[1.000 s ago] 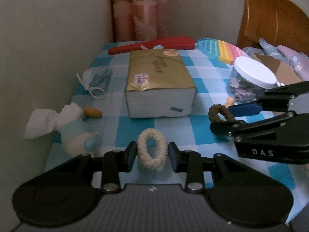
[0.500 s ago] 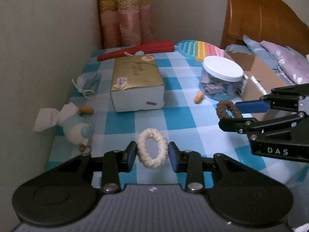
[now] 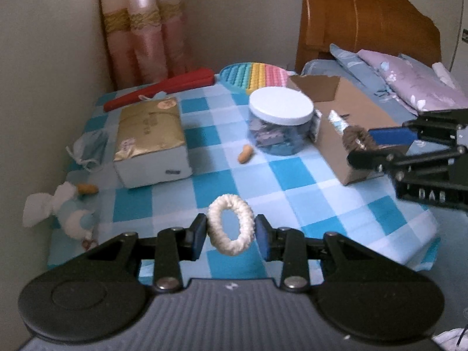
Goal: Organize soft objects
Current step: 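Carry the brown hair tie into the box and open the right tool, then lower the cream fabric ring into the box and open the left tool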
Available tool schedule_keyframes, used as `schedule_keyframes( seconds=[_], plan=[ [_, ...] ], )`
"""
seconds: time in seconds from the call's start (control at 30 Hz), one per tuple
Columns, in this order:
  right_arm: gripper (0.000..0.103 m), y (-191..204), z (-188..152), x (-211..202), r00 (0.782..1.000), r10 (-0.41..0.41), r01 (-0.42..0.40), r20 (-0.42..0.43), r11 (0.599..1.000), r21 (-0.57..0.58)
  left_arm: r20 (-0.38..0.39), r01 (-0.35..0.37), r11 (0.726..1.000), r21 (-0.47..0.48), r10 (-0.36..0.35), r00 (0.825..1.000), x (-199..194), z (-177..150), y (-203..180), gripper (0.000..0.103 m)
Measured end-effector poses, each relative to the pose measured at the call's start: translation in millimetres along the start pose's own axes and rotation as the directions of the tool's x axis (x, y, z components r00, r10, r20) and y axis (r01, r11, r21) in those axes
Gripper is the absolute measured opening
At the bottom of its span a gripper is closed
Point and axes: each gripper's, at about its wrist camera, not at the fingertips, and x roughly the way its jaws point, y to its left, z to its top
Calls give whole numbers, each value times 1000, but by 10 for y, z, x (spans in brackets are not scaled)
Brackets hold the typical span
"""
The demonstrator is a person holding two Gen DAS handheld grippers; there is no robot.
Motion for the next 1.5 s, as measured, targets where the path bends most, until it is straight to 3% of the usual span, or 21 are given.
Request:
schedule_keyframes(
  seconds=[0.27,0.53,0.63,0.73,0.93,1.07,1.5],
  plan=[
    [45,-488,-46,33,991,-133,133,-16,991,23,-9,18,1000,15,-18,1000,49,81,-153,35],
    [45,-795,-123,190,981,-182,185,-61,982,44,-29,25,999,40,-24,999,146,155,-273,35],
    [49,-858,-149,277,980,-176,181,-91,982,50,-31,31,998,48,-29,999,189,194,-308,35],
    [65,-909,-176,348,979,-162,171,-126,983,66,-35,38,998,53,-36,999,239,251,-340,35],
    [82,-947,-198,310,985,-128,139,-114,986,93,-22,49,995,90,-47,999,301,412,-430,35],
    [94,-970,-207,228,993,-62,75,-100,988,134,-6,71,990,123,-70,998,321,562,-524,35],
    [98,-832,-270,97,997,14,-4,-75,991,136,17,170,946,276,-182,983,598,1225,-1075,35]
  ],
)
